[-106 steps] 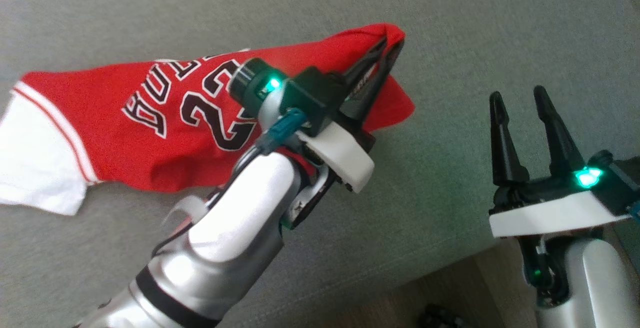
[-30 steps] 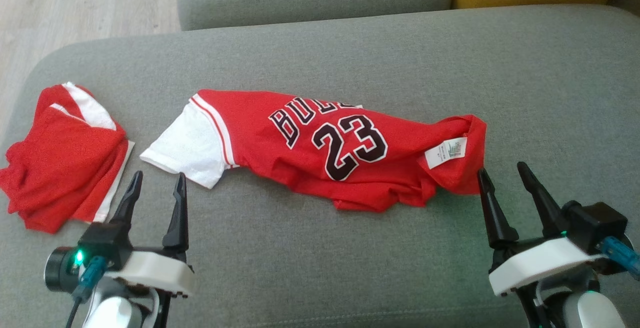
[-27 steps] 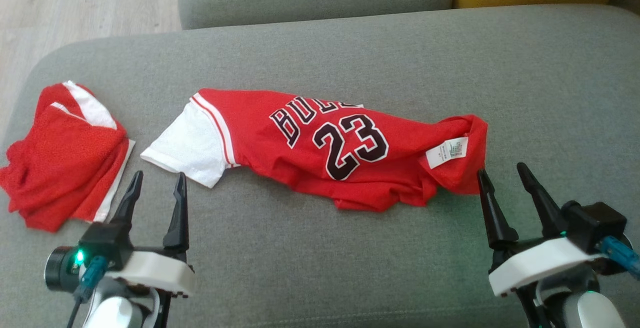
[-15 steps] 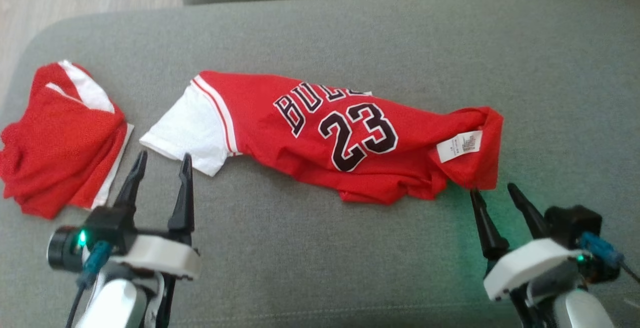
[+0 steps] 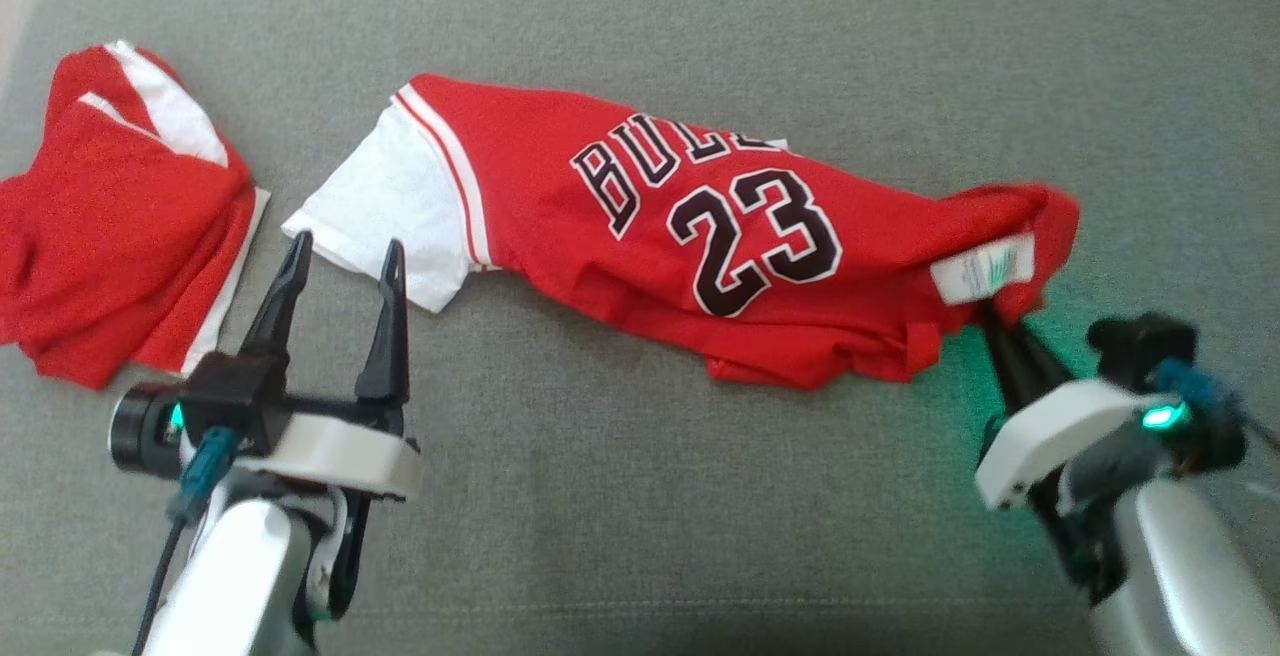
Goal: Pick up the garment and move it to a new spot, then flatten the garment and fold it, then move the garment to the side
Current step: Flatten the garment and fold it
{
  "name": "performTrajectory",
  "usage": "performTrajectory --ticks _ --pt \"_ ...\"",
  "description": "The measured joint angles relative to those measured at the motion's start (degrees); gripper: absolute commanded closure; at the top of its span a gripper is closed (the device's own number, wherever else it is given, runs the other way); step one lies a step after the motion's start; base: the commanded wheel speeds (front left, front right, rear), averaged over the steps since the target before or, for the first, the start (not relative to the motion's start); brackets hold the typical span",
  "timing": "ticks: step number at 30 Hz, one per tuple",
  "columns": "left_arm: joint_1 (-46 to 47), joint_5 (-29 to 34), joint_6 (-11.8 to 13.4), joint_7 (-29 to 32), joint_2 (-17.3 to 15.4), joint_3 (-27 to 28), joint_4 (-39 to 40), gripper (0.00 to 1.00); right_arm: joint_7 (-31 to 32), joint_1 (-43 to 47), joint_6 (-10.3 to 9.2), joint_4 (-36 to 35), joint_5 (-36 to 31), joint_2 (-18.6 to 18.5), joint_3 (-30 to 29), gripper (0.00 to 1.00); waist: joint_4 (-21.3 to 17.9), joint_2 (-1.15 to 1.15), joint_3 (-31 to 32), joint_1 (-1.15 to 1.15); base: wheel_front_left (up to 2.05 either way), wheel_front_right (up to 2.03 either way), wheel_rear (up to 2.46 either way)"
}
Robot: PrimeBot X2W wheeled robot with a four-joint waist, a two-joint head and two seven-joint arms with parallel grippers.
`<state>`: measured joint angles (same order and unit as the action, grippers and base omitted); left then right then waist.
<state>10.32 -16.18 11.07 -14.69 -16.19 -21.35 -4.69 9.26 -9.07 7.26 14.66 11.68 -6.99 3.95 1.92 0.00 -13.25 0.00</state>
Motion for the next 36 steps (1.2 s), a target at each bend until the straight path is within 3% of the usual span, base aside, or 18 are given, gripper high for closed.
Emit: performTrajectory --ticks 7,12,20,26,27,28,36 --pt "2.2 1.5 -0.8 0.0 1.3 0.0 -0.3 0.0 -0.7 -6.0 0.0 -5.0 0.9 -4.0 -1.4 1.0 1.0 0.0 -1.8 0.0 0.0 0.0 0.0" --pt "3.9 2.3 -1.7 0.0 2.4 -0.1 -0.2 0.0 1.5 -14.3 0.0 -5.7 1.5 -9.4 -3.3 1.0 1.7 0.0 -3.5 0.0 0.0 0.0 0.0" --pt "8.9 4.2 -3.9 0.0 5.2 -0.6 0.0 0.0 4.3 -30.5 0.0 5.0 4.0 -19.8 -4.9 1.0 4.9 0.0 -7.3 0.0 0.0 0.0 0.0" --pt "11.2 5.5 -4.6 0.0 6.8 -0.9 0.0 0.0 2.1 -38.2 0.0 12.9 5.0 -22.0 -1.7 0.98 6.7 0.0 -10.3 0.01 0.0 0.0 0.0" --pt "11.5 5.6 -4.7 0.0 7.1 -0.9 0.0 0.0 1.1 -39.5 0.01 14.5 5.0 -22.0 -0.6 0.34 7.0 0.0 -10.8 0.01 0.0 0.0 0.0" --pt "11.6 5.8 -5.0 0.0 7.4 -0.9 0.0 0.0 0.3 -40.5 0.01 16.3 5.0 -21.9 0.3 0.0 7.1 0.0 -11.3 0.01 0.0 0.0 0.0" --pt "11.5 6.6 -5.6 0.0 8.0 -0.2 -0.9 0.0 -10.3 -39.8 0.01 24.6 5.5 -18.7 2.8 0.0 5.8 0.0 -10.8 0.01 0.0 0.0 0.0"
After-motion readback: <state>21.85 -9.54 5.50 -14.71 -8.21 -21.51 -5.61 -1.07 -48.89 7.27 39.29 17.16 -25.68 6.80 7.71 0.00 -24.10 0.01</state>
